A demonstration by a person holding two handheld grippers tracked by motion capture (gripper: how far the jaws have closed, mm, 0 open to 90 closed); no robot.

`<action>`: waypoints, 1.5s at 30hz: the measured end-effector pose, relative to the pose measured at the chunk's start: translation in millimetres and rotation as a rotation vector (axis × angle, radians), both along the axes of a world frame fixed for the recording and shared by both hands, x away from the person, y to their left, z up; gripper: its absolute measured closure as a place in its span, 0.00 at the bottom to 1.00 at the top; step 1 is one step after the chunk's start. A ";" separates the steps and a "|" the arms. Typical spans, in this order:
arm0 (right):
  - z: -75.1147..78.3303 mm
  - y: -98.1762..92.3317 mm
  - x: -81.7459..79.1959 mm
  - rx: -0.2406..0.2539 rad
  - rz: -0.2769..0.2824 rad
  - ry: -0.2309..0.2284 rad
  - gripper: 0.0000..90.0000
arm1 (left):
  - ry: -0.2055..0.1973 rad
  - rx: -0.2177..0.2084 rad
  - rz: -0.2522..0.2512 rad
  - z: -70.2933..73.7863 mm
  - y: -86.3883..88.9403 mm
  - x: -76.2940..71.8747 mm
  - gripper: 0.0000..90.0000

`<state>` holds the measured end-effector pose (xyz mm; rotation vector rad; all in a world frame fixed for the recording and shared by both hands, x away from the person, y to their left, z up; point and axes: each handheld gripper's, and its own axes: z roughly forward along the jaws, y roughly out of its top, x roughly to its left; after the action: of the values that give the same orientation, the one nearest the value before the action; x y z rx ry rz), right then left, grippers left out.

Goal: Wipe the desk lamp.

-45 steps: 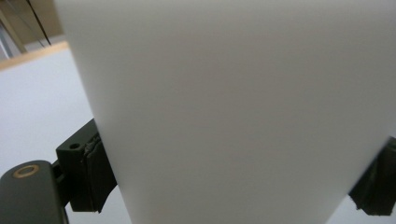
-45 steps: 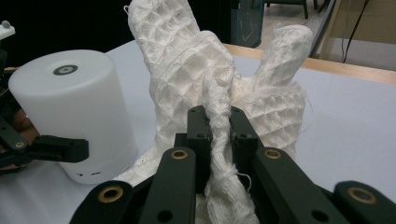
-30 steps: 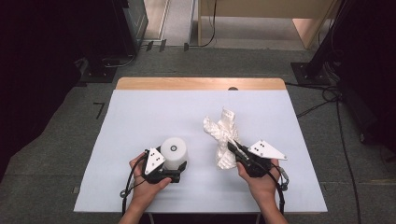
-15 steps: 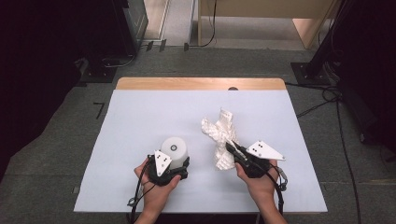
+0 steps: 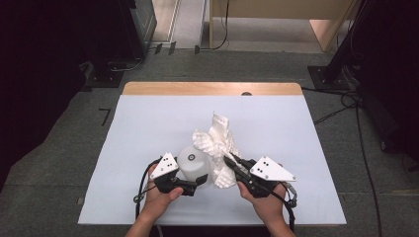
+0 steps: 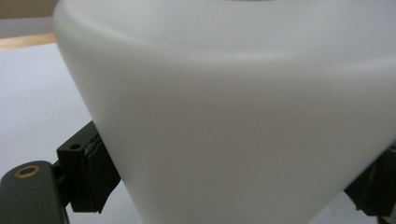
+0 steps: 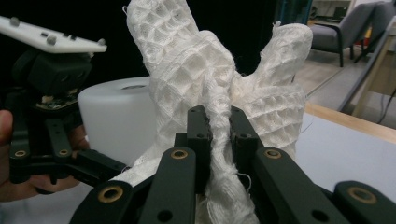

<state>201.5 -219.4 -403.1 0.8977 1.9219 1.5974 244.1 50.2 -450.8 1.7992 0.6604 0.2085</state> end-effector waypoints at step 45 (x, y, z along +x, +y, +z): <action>4.2 17.2 2.3 -0.094 0.022 0.159 0.91 | -0.213 0.413 0.056 8.2 -33.1 -17.4 0.09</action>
<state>203.8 -202.2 -399.0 0.9935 2.1027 1.4733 226.7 17.1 -442.6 2.1137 0.5423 0.6016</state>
